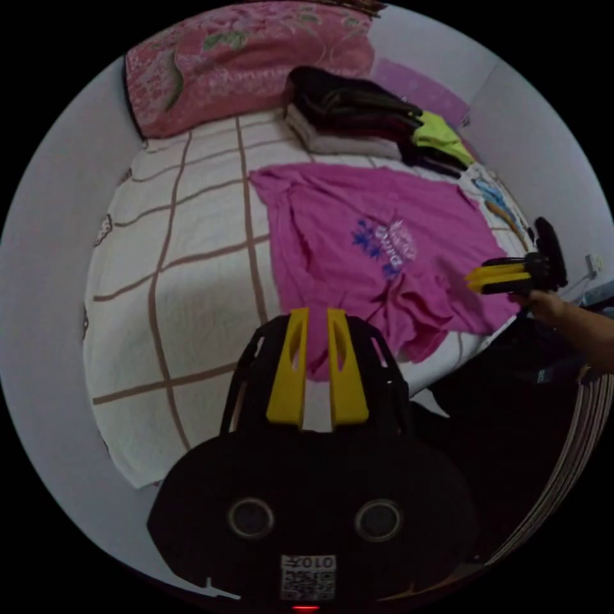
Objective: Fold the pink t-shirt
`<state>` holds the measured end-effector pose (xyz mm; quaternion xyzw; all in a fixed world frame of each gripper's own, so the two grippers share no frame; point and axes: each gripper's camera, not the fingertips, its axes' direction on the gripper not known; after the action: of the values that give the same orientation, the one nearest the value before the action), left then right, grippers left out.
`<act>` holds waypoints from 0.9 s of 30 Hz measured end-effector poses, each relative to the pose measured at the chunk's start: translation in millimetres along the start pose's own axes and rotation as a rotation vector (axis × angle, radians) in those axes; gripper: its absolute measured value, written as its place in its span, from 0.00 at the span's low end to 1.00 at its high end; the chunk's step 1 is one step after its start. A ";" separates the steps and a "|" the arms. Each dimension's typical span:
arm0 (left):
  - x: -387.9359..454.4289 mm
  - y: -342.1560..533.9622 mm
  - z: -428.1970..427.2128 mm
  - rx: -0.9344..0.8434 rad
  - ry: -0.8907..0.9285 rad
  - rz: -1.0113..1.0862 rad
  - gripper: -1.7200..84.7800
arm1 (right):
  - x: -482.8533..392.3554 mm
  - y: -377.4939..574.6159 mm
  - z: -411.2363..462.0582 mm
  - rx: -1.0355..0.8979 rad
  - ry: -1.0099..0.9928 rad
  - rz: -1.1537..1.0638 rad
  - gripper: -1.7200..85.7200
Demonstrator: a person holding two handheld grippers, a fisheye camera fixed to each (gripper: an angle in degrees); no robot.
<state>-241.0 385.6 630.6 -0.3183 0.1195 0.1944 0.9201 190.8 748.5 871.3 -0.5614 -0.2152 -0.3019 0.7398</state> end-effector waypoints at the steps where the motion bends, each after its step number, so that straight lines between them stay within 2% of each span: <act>1: -1.9 -4.0 7.5 -0.020 -0.003 0.017 0.04 | 6.4 8.7 -2.0 0.007 -0.001 0.034 0.08; 7: 7.4 -32.7 46.1 -0.094 -0.030 0.133 0.06 | 17.4 34.4 -21.2 0.042 0.021 0.034 0.08; 11: 1.4 -46.0 68.0 -0.168 -0.091 0.089 0.06 | 24.0 41.3 -33.6 0.071 0.032 0.035 0.08; 15: -14.9 -46.5 69.8 -0.165 -0.053 0.014 0.05 | 32.1 44.9 -39.3 0.056 0.026 0.021 0.08; 18: -39.7 -38.1 61.2 -0.115 0.092 -0.050 0.03 | 38.3 45.2 -41.8 0.052 0.009 0.025 0.08; 20: -67.8 -22.3 46.4 -0.019 0.218 -0.135 0.03 | 40.8 44.0 -42.9 0.047 0.002 0.023 0.07; 23: -113.3 5.8 26.6 0.112 0.315 -0.299 0.02 | 43.3 40.2 -45.4 0.040 -0.011 0.008 0.07; 27: -163.1 31.3 24.8 0.133 0.357 -0.447 0.02 | 44.9 32.3 -49.9 0.018 -0.027 -0.023 0.07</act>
<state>-398.2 377.9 688.9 -0.3050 0.2188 -0.0803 0.9234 244.6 697.4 864.4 -0.5564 -0.2344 -0.3006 0.7383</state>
